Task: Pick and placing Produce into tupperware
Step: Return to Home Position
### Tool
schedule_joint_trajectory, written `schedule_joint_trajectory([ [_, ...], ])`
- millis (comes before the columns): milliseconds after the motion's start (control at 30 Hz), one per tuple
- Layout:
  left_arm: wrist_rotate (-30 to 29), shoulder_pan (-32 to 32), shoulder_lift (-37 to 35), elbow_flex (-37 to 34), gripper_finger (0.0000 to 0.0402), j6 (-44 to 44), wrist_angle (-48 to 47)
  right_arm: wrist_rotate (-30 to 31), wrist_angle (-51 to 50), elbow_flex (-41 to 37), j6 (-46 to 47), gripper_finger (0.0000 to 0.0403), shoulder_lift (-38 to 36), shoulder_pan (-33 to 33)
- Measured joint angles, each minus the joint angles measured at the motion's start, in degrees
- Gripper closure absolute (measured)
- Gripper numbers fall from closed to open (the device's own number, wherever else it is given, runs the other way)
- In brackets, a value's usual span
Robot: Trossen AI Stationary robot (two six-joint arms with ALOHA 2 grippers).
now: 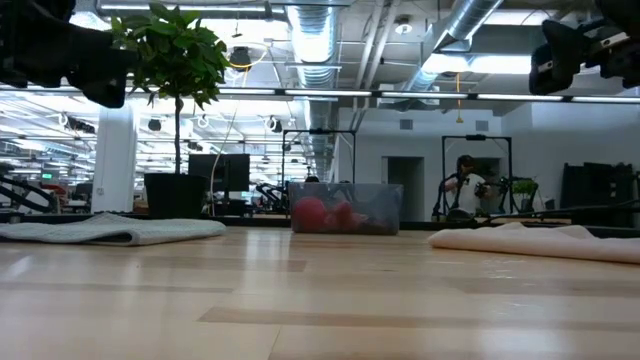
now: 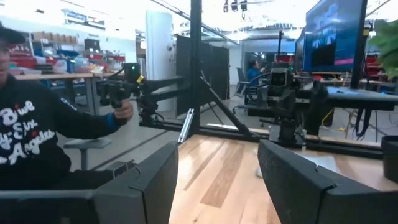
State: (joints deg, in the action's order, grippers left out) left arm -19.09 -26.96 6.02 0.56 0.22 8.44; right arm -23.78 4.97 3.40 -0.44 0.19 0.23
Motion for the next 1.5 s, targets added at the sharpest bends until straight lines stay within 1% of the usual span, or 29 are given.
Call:
schedule_joint_trajectory([
  [67,-0.95,0.04,-4.92,0.02,0.026,0.75,-3.93,1.6,-0.45,0.88,-0.09,0.0159,0.0,-0.38],
  [100,-0.76,0.17,-6.09,0.1,0.026,1.29,-3.78,2.71,-0.41,1.2,-0.08,0.0159,0.0,-0.86],
  [200,2.1,0.32,-5.83,0.77,0.026,3.04,-5.22,4.51,0.17,1.29,0.61,0.0159,0.02,-3.37],
  [267,1.37,1.03,-5.88,0.78,0.026,3.16,-5.43,4.53,-0.15,1.37,2.49,0.0159,0.0,-6.03],
  [300,0.41,1.56,-5.8,0.62,0.026,2.96,-5.64,4.45,-1.16,1.37,3.32,0.0159,0.0,-7.44],
  [400,0.41,3.68,-5.84,0.6,0.026,3.5,-5.42,4.06,-5.18,1.37,5.1,0.0159,0.12,-11.55],
  [467,0.33,5.51,-5.82,0.59,0.026,3.6,-5.41,1.89,-7.47,1.33,5.89,0.0159,0.11,-13.86],
  [567,0.98,8.18,-5.63,0.55,0.026,3.79,-5.55,-5.66,-7.71,1.33,4.47,0.0159,0.06,-16.04],
  [633,0.97,10.13,-5.26,0.44,0.026,4.97,-5.3,-9.3,-7.87,0.79,1.65,0.0159,0.06,-16.32],
  [667,0.5,11.17,-5.26,0.44,0.026,5.49,-5.25,-9.54,-7.59,0.16,0.74,0.0159,0.07,-16.36],
  [733,0.45,13.24,-5.31,0.41,0.026,5.93,-5.18,-8.61,-5.55,-1.37,0.58,0.0159,0.29,-16.39],
  [833,5.11,15.31,-5.29,0.41,0.026,6.09,-5.66,-7.78,-4.2,-1.74,-0.06,0.0159,1.85,-16.35],
  [900,6.94,16.05,-5.27,0.39,0.026,6.11,-5.91,-6.39,-4.38,-1.8,-0.03,0.0159,2.93,-16.39],
  [1067,7.26,16.35,-5.12,0.39,0.026,6.0,-5.98,-5.92,-4.39,-1.8,-0.01,0.0159,3.98,-16.39],
  [1233,7.27,16.35,-5.12,0.39,0.026,3.74,-5.98,-5.94,-4.39,-1.8,-0.02,0.0159,3.93,-16.39],
  [1500,7.26,16.35,-5.12,0.39,0.026,3.88,-6.02,-5.94,-4.39,-1.8,-0.01,0.0159,3.93,-16.39],
])
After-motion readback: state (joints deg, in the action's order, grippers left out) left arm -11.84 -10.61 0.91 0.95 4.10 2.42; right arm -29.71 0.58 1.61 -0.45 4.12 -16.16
